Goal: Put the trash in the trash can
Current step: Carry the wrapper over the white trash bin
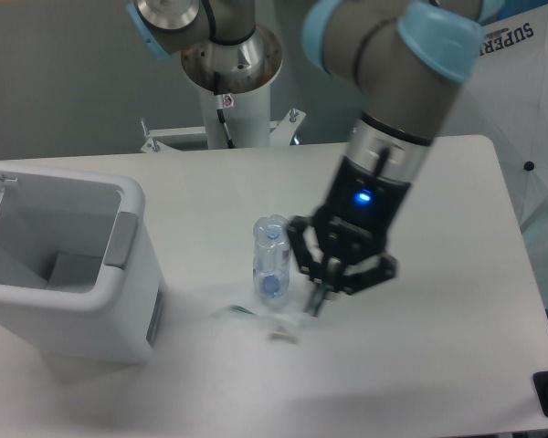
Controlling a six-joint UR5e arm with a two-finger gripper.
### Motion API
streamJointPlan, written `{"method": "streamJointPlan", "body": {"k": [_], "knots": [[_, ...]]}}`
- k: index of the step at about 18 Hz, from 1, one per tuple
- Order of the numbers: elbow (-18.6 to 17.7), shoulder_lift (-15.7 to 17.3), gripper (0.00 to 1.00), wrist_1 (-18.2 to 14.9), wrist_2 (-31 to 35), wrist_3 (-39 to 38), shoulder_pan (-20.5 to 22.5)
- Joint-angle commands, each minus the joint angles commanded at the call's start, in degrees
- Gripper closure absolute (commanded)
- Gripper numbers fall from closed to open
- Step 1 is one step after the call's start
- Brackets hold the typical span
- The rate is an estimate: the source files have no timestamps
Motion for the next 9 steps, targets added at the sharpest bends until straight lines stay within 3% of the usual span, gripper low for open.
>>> {"method": "streamJointPlan", "body": {"k": [5,9], "knots": [[-1.6,4.0,1.0,0.1,-3.8,-4.1,-6.2],[-2.0,5.4,1.0,0.2,-3.8,-6.8,-10.7]]}}
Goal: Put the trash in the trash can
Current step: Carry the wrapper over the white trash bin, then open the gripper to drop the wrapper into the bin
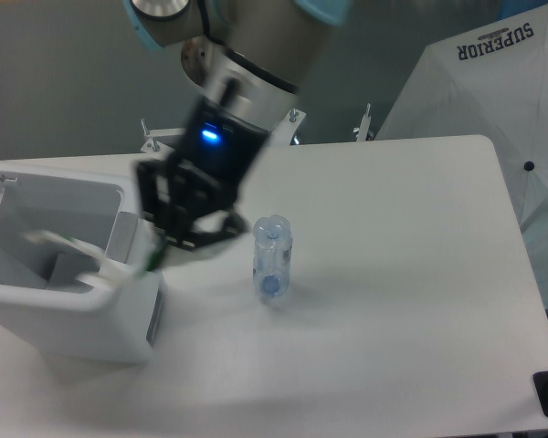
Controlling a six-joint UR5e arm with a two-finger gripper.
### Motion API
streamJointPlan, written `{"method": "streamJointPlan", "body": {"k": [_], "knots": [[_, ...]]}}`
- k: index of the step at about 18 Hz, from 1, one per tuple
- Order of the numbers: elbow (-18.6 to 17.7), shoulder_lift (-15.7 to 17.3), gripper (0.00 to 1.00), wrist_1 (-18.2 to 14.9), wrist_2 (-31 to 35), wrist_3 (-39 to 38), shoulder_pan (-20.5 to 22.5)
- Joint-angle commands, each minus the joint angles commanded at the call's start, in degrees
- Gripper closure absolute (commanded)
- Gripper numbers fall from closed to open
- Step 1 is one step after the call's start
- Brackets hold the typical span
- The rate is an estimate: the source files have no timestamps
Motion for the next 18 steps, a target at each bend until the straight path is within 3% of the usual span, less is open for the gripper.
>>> {"method": "streamJointPlan", "body": {"k": [5,6,7,9,12,18], "knots": [[-1.8,0.6,1.0,0.0,-0.1,-2.3,-3.0],[-2.2,0.6,0.94,0.1,-0.1,-2.3,-3.2],[-2.6,0.5,0.74,0.6,-0.1,-2.3,-3.7],[-3.9,0.3,0.0,2.8,-0.1,-2.5,-4.3],[-5.7,0.6,0.0,3.3,-0.1,-2.8,-4.9],[-5.5,0.2,0.0,4.3,0.0,-2.9,-4.5]]}}
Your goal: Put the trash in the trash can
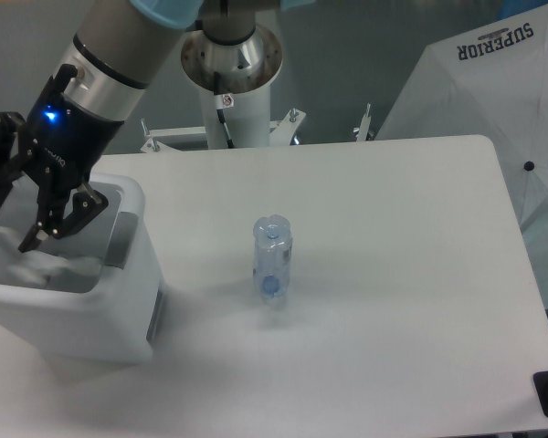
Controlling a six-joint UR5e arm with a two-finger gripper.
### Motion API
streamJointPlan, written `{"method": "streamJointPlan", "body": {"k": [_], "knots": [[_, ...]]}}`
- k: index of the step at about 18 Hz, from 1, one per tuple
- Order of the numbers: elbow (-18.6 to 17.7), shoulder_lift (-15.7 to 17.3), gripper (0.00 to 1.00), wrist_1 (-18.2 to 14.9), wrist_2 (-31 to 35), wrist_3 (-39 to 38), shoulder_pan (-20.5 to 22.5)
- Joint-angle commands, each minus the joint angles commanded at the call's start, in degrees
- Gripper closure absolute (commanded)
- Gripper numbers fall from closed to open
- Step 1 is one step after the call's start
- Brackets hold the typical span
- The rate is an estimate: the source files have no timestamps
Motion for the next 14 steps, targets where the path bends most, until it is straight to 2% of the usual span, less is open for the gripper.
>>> {"method": "streamJointPlan", "body": {"k": [7,10,14], "knots": [[1.1,-0.5,0.0,0.4,0.5,1.3,8.5],[0.4,-1.5,0.0,0.7,0.9,4.7,12.3],[-0.8,-3.8,0.0,0.8,6.4,9.9,17.7]]}}
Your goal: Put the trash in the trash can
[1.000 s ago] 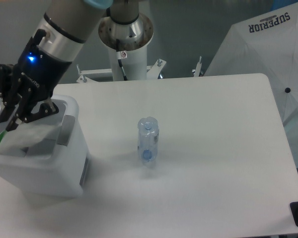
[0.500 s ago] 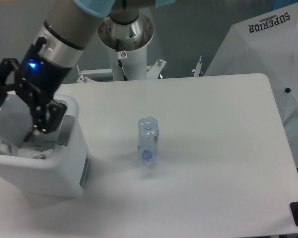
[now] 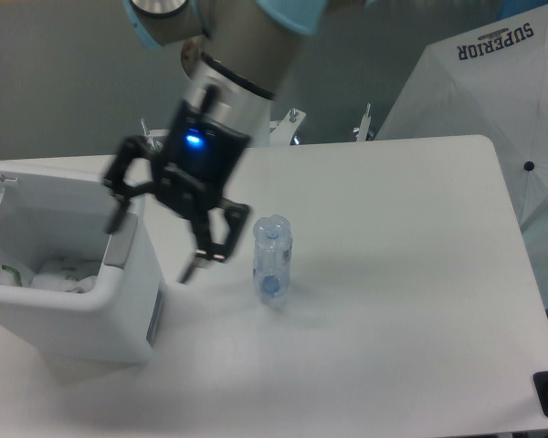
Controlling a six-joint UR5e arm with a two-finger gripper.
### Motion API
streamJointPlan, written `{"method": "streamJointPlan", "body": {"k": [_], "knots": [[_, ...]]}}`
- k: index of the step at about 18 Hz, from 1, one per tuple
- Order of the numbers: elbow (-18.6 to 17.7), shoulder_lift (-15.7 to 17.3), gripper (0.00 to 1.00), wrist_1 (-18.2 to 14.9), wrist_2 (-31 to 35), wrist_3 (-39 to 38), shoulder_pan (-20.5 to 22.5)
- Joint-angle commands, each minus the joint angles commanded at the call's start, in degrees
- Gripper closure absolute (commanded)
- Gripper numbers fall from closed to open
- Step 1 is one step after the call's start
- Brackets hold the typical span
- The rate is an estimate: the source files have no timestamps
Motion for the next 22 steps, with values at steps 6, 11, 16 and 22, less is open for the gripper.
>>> {"method": "streamJointPlan", "body": {"k": [6,11,16,22], "knots": [[0.9,-4.1,0.0,1.9,9.1,1.9,6.2],[5.7,-9.1,0.0,1.2,21.3,11.5,8.3],[6.4,-12.1,0.0,-5.6,28.9,21.2,8.4],[8.6,-14.6,0.0,-8.5,33.1,21.3,7.9]]}}
